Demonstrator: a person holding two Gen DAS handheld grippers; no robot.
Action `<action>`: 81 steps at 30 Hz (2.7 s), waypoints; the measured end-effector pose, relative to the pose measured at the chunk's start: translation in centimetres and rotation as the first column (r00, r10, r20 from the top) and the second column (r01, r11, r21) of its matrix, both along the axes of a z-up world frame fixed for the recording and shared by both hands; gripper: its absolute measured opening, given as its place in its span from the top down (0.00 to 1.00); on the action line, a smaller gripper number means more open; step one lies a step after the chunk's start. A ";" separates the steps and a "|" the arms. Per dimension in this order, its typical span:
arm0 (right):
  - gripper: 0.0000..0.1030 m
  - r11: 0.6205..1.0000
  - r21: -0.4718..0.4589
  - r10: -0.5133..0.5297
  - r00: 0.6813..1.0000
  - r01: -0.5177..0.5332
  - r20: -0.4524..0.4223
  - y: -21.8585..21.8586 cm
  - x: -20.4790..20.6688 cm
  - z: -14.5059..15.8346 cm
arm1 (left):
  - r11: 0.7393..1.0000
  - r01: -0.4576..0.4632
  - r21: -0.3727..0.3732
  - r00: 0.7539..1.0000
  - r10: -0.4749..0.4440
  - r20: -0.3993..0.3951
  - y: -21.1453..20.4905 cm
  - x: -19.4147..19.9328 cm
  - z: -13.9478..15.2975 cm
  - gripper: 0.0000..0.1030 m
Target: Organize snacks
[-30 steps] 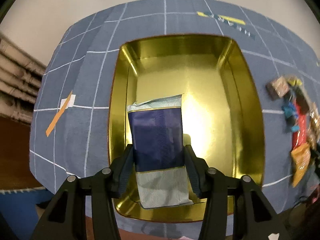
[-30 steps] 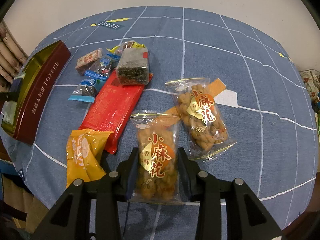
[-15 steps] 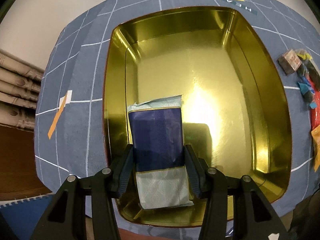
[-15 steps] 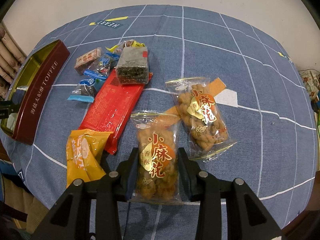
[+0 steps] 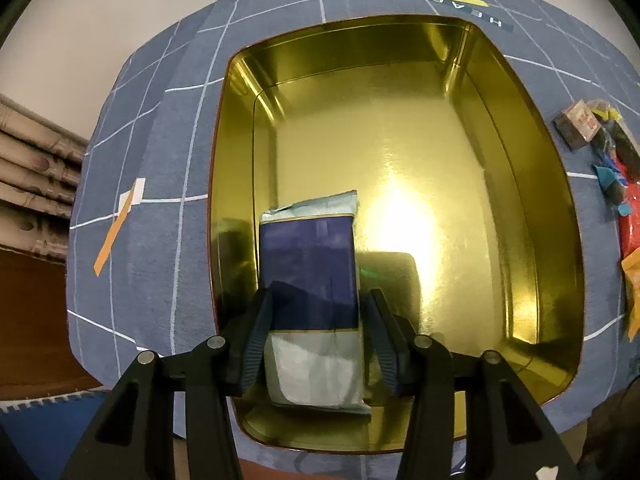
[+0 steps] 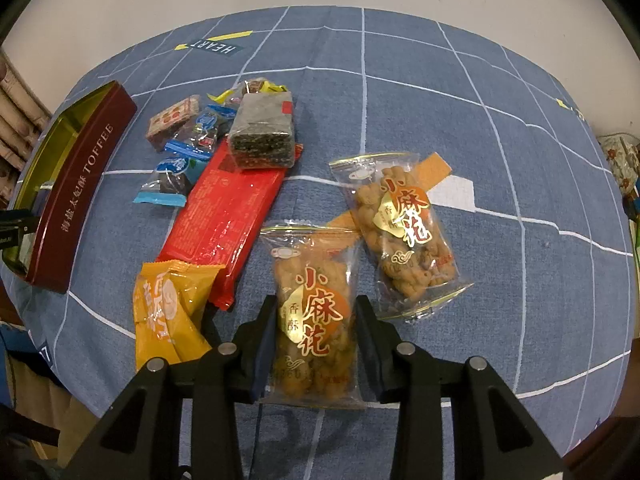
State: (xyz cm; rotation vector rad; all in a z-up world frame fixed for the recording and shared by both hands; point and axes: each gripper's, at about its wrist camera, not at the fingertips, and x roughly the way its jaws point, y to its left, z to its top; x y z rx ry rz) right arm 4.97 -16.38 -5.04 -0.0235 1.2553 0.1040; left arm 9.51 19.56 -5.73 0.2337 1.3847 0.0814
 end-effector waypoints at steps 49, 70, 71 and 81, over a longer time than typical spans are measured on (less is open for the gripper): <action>0.64 0.944 0.165 0.274 0.957 -0.287 0.094 23.6 3.6 6.5 | 0.828 -0.513 -0.225 0.779 0.560 0.284 11.2 -9.2 5.7 0.29; 0.64 0.950 0.090 0.299 0.954 -0.299 0.009 29.6 4.3 1.6 | 0.807 -0.532 -0.255 0.770 0.587 0.250 11.5 -9.1 5.0 0.29; 0.64 0.951 0.089 0.298 0.955 -0.297 0.001 29.7 4.3 1.4 | 0.808 -0.532 -0.254 0.770 0.586 0.250 11.5 -9.1 5.0 0.29; 0.63 0.950 0.068 0.306 0.952 -0.304 -0.018 30.1 4.3 0.9 | 0.804 -0.535 -0.260 0.769 0.591 0.245 11.4 -9.2 5.0 0.29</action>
